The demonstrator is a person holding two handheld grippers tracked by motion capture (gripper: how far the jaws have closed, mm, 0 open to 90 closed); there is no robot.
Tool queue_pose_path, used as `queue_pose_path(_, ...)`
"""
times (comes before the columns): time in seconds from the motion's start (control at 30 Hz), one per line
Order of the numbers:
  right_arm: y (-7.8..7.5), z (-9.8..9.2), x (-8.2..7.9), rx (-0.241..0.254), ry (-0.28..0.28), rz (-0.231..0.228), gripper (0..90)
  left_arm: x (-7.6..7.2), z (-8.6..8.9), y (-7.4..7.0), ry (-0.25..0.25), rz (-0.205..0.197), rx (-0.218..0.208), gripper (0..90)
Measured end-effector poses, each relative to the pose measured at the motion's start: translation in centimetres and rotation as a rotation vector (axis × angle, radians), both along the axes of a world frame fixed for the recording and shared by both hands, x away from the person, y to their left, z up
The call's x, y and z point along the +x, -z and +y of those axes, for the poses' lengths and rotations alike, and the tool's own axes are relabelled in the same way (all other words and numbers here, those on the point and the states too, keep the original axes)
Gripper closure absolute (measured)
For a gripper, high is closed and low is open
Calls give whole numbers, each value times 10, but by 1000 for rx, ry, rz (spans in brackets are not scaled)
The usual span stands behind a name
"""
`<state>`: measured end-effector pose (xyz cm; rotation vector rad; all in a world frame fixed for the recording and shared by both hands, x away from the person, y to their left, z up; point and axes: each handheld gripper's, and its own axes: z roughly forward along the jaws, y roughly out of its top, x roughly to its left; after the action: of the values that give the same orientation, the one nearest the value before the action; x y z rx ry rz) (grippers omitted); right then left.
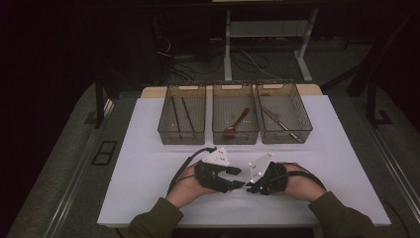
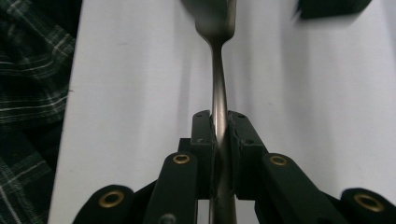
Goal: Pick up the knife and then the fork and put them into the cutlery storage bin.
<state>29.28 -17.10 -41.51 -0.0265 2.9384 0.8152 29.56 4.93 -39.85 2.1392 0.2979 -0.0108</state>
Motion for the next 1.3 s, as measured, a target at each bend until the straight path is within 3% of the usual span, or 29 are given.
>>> queue_pose_path(0.2, -5, -10, 4, 14, 44, -3, 810, 4, 33, -4, -100, -19, -39, 388)
queue_pose_path(0.43, -14, -32, 15, 55, 161, 26, 810, 0, 75, -3, -244, -20, -95, 300)
queue_pose_path(0.57, -19, -48, 26, 97, 223, 32, 809, -3, 93, 4, -296, -6, -111, 275)
queue_pose_path(0.83, -34, -74, 46, 154, 362, 40, 809, -11, 106, 21, -366, -10, -81, 173)
queue_pose_path(1.17, -49, -91, 72, 207, 490, 47, 809, -16, 114, 28, -409, -37, -59, 85)
queue_pose_path(1.3, -56, -97, 84, 232, 538, 55, 808, -14, 114, 28, -428, -41, -54, 0)
